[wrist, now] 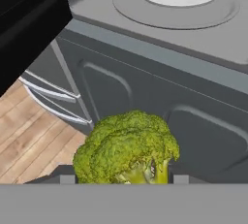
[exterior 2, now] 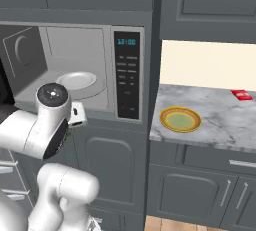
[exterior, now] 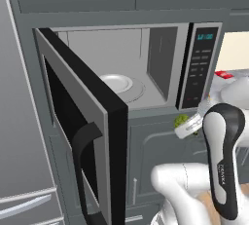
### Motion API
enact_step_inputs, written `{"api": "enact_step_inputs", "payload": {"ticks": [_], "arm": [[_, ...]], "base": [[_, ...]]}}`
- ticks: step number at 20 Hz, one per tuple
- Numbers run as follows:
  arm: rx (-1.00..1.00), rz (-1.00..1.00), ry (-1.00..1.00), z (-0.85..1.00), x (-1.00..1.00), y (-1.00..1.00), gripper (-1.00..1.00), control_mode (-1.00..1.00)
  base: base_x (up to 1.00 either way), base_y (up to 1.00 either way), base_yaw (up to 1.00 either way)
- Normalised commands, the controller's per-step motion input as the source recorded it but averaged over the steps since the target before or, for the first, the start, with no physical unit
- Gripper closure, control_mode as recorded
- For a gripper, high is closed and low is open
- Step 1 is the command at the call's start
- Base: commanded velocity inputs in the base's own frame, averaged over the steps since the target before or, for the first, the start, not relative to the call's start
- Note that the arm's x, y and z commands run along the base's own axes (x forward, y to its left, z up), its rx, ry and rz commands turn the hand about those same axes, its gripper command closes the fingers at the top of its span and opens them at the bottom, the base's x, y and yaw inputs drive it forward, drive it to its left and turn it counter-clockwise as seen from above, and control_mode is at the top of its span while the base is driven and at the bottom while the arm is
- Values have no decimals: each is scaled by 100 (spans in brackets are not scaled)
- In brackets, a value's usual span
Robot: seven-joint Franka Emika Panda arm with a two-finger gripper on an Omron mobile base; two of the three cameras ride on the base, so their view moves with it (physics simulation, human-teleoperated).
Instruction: Pick the broccoli from the counter and place it in the microwave. Then turn on the microwave.
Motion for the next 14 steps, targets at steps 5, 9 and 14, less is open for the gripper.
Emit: {"api": "enact_step_inputs", "payload": {"ticks": [5, 9, 14], "arm": [[5, -14, -2, 35, 33, 64, 100, -100], [4, -10, -3, 45, 52, 44, 100, -100], [0, -10, -1, 13, 68, 25, 100, -100]], "base": [[0, 0, 0], [0, 0, 0], [0, 0, 0]]}}
